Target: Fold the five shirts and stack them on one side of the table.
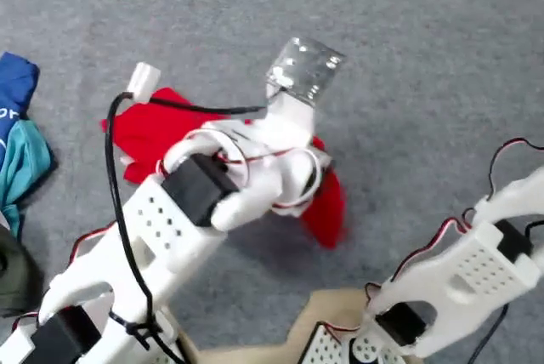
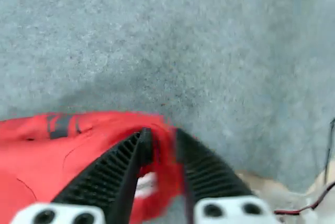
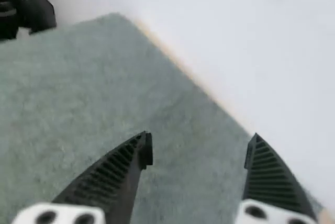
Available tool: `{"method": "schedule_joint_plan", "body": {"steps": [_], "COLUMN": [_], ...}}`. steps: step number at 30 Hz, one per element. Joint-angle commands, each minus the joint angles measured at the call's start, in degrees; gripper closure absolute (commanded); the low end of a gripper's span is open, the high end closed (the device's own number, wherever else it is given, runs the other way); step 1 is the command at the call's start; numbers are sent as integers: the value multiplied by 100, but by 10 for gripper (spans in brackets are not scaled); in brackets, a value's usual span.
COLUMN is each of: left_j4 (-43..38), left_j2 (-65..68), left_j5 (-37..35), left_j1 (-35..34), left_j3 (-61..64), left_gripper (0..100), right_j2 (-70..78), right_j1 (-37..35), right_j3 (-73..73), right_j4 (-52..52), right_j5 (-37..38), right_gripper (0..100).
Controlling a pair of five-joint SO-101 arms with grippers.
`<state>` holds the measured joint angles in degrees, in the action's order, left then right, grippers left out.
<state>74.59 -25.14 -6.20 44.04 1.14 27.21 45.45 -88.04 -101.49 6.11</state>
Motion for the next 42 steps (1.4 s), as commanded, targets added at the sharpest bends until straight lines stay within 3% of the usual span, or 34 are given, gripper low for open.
{"method": "schedule_joint_plan", "body": {"steps": [1,5,10,16,20,24,27,32,42], "left_j4": [440,1266,1978,2207,1925,1644,1451,1424,1424], "left_j2": [31,57,22,66,48,4,4,4,57], "left_j5": [-1178,-1125,-132,1222,1925,2004,1987,1987,1987], "left_j1": [-325,-1020,-2681,-5468,-6532,-6673,-6673,-6673,-6664], "left_j3": [-255,-967,-1459,-325,870,1829,2189,2444,2444], "left_gripper": [684,674,678,679,679,679,679,679,679], "right_j2": [-321,-444,-1209,-3020,-4040,-4180,-3934,-2941,-954], "right_j1": [101,-136,-1095,-3345,-5279,-6844,-7336,-7415,-7433], "right_j3": [541,1244,2738,5648,7626,9015,9587,9895,9789], "right_j4": [-88,-88,-88,-88,-62,237,1002,1829,1846], "right_j5": [26,9,0,-633,-1099,-1776,-1987,-2101,-2224], "right_gripper": [703,702,702,702,702,702,702,705,737]}}
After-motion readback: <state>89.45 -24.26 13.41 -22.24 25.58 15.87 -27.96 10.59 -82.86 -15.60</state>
